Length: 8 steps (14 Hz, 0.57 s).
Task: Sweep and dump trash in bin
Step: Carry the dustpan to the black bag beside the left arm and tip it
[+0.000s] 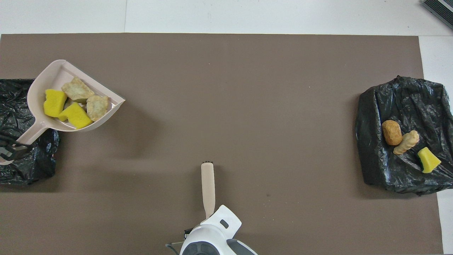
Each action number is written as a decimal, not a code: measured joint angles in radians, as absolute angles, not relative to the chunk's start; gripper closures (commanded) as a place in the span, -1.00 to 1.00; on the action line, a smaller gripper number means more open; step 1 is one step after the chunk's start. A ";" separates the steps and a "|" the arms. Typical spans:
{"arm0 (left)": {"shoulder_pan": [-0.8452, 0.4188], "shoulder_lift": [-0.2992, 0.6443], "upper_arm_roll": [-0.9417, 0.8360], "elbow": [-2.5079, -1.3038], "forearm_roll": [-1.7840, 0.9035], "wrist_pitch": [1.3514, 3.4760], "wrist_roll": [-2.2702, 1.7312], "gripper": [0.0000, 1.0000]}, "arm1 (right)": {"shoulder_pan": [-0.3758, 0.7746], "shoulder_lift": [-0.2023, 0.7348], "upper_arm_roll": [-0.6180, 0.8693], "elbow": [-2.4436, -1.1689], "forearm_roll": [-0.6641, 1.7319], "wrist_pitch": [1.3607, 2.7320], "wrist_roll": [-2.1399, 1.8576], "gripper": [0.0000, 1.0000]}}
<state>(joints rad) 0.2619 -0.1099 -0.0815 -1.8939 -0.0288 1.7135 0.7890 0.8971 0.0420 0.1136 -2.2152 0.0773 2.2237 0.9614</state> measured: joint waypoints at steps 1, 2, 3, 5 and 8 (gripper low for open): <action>0.284 -0.113 -0.061 -1.880 -0.029 1.691 0.792 1.00 | 0.914 0.068 0.114 -2.215 0.075 2.253 0.987 1.00; 0.297 -0.118 -0.035 -1.868 -0.030 1.676 0.793 1.00 | 0.923 0.086 0.114 -2.214 0.074 2.269 0.997 1.00; 0.303 -0.125 -0.004 -1.861 -0.030 1.669 0.795 1.00 | 0.924 0.095 0.113 -2.213 0.074 2.277 0.998 1.00; 0.306 -0.135 0.072 -1.851 -0.029 1.666 0.828 1.00 | 0.923 0.097 0.109 -2.209 0.074 2.281 0.998 0.46; 0.310 -0.135 0.211 -1.814 -0.022 1.657 1.039 1.00 | 0.922 0.097 0.107 -2.205 0.074 2.283 0.998 -1.00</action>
<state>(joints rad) 0.3100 -0.1354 0.2106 -1.8143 -0.0217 1.6572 1.0389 0.9220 0.0971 0.1071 -2.2048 0.0740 2.2831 0.9980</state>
